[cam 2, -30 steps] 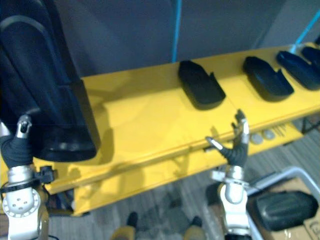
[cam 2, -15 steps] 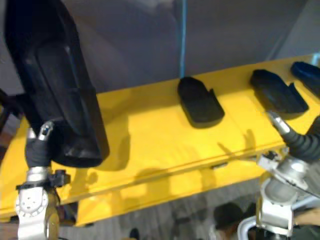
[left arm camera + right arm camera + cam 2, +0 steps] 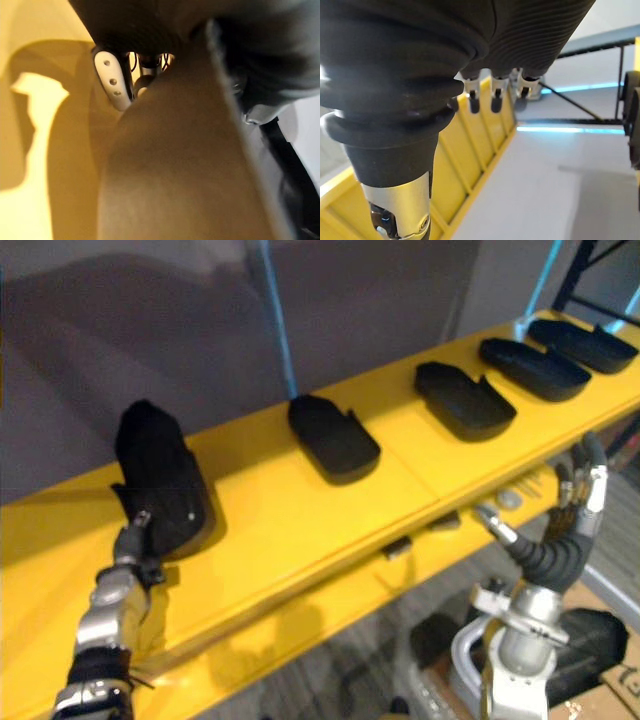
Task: Walk over and take plastic housings, then place them on the shelf
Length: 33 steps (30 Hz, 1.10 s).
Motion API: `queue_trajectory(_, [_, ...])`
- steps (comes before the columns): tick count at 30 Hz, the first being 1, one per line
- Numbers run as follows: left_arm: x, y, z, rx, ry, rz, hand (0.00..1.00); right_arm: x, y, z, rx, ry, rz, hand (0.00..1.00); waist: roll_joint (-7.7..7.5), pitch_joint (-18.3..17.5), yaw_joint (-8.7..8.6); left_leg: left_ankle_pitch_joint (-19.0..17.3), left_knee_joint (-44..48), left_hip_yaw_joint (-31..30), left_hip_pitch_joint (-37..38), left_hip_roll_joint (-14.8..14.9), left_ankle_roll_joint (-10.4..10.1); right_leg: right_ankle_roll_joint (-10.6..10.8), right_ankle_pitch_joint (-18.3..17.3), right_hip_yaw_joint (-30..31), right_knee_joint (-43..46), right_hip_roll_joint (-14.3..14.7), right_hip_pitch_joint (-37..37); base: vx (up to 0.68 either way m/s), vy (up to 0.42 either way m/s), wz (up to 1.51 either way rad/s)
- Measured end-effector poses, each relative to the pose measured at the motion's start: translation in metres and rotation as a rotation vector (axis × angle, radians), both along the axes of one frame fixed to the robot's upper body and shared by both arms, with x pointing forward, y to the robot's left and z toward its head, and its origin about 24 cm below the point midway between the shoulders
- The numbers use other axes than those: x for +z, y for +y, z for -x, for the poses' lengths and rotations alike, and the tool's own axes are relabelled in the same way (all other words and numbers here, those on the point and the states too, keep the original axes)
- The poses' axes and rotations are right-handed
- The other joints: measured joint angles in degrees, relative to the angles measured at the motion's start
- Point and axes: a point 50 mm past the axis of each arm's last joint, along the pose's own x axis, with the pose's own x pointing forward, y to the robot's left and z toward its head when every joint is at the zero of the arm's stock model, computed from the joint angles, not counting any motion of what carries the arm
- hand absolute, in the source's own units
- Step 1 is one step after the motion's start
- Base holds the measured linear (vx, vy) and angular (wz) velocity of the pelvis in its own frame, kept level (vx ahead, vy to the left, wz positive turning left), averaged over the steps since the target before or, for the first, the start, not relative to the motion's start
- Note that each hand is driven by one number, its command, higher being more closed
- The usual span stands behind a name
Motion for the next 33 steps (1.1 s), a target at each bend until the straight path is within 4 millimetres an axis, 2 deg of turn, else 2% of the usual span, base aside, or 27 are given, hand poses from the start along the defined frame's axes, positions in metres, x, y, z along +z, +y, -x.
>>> queue_trajectory(4, [0.003,-0.003,-0.010,0.011,0.048,-0.035,1.00,0.000,0.003,-0.002,0.039,0.001,-0.005,0.00,0.22,0.0,-0.35,0.0,-0.6,0.5,0.8,-0.1,0.0,0.0,0.0,0.5,0.0,0.0,0.2,0.03,0.008,-0.05])
queue_trajectory(7, [0.005,0.002,-0.014,0.018,0.101,-0.096,1.00,0.000,0.008,-0.005,0.082,0.003,-0.012,0.00,0.37,-0.1,-1.43,0.0,-0.7,0.6,0.8,-0.2,0.0,0.1,0.1,0.5,0.0,-0.1,0.2,0.00,0.000,0.00])
queue_trajectory(12, [0.008,0.007,-0.018,-0.012,0.192,-0.181,1.00,-0.001,0.011,-0.006,0.117,0.001,-0.043,0.00,0.79,0.0,-1.67,0.0,-0.7,0.7,0.9,-0.2,0.0,0.0,0.4,0.8,-0.2,-0.1,0.2,0.00,0.000,-0.01])
queue_trajectory(13, [0.008,0.012,-0.017,-0.021,0.222,-0.203,1.00,-0.001,0.012,-0.007,0.128,0.005,-0.044,0.00,1.02,0.0,-1.74,0.0,-0.7,0.9,0.9,-0.2,0.0,0.0,0.6,0.9,-0.6,0.0,0.2,-0.02,-0.003,-0.03])
queue_trajectory(14, [0.010,0.025,-0.012,-0.038,0.308,-0.254,1.00,-0.002,0.013,-0.008,0.159,0.006,-0.072,0.00,1.63,0.2,-1.73,0.1,-0.7,0.8,0.8,-0.3,0.0,0.0,0.9,0.8,-1.0,0.0,0.5,0.00,0.000,0.00])
queue_trajectory(19, [0.011,0.033,-0.009,-0.031,0.366,-0.289,1.00,-0.003,0.019,-0.011,0.191,0.013,-0.075,0.00,1.76,0.3,-1.52,0.2,-0.7,-0.2,0.7,-0.3,0.0,0.0,0.9,-0.2,-1.3,-0.1,1.2,0.01,-0.003,0.08])
queue_trajectory(21, [0.015,0.049,-0.004,-0.025,0.399,-0.323,1.00,-0.002,0.024,-0.014,0.217,0.011,-0.070,0.00,1.86,0.3,-1.58,0.2,-0.7,-0.3,0.7,-0.3,0.0,0.0,0.9,-0.2,-1.3,-0.1,1.2,0.00,0.000,0.00])
queue_trajectory(25, [0.022,0.066,0.001,-0.016,0.455,-0.414,1.00,0.000,0.022,-0.018,0.216,0.011,-0.058,0.00,1.91,0.3,-1.34,0.3,-0.3,-0.4,0.6,-0.4,0.1,0.0,0.9,-0.3,-1.5,-0.3,1.4,0.00,0.000,0.00])
queue_trajectory(33, [0.016,0.067,0.003,-0.050,0.488,-0.393,1.00,0.001,0.019,-0.022,0.223,0.009,-0.056,0.00,1.93,0.4,-1.27,0.2,0.4,-1.6,-0.2,-0.4,0.1,0.0,0.9,-0.7,-1.5,-0.4,1.4,-0.01,-0.004,0.04])
